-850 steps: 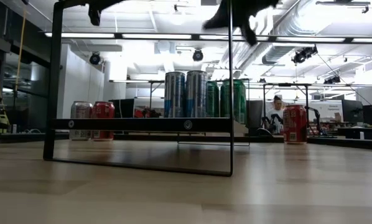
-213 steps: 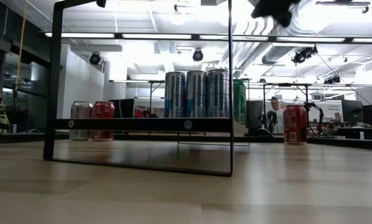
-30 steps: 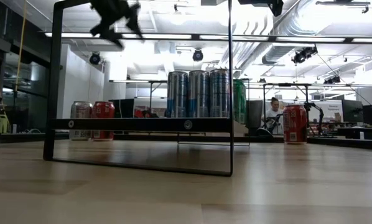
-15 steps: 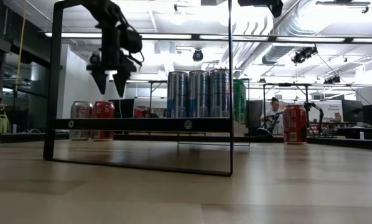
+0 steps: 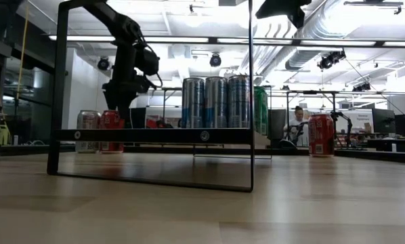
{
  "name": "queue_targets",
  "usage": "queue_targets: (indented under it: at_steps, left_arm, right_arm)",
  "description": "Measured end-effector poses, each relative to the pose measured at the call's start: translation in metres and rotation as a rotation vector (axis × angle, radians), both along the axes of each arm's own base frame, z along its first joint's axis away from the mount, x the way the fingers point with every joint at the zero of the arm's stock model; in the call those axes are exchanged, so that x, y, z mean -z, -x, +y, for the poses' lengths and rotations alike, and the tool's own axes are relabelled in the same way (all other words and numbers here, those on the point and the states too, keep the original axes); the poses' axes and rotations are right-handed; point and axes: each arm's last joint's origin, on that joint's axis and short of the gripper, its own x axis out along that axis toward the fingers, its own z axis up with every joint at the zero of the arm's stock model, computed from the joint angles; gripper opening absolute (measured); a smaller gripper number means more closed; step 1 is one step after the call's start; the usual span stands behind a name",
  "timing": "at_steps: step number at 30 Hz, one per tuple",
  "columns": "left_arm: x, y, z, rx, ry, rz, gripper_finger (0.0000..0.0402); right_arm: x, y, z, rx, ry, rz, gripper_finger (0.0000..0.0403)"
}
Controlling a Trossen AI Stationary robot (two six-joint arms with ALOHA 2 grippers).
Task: Place canned beverage on shelf
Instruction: Put the top left red soda can on the shelf
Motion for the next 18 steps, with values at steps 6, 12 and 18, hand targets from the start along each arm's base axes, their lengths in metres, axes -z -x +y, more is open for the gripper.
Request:
queue_targets:
  at_steps: [6, 12, 18]
  left_arm:
    - [0.014, -0.003, 0.005, 0.018, 0.011, 0.066, 0.0339]
    - [0.021, -0.004, 0.006, 0.021, 0.039, 0.089, 0.0324]
    - [0.021, -0.003, 0.004, 0.002, 0.051, 0.115, 0.0229]
  right_arm:
    - [0.007, -0.009, 0.0, -0.011, -0.033, 0.023, 0.0]
    - [0.007, -0.01, 0.003, -0.025, -0.036, 0.019, 0.0]
    - [0.007, -0.01, 0.003, -0.023, -0.04, 0.016, 0.0]
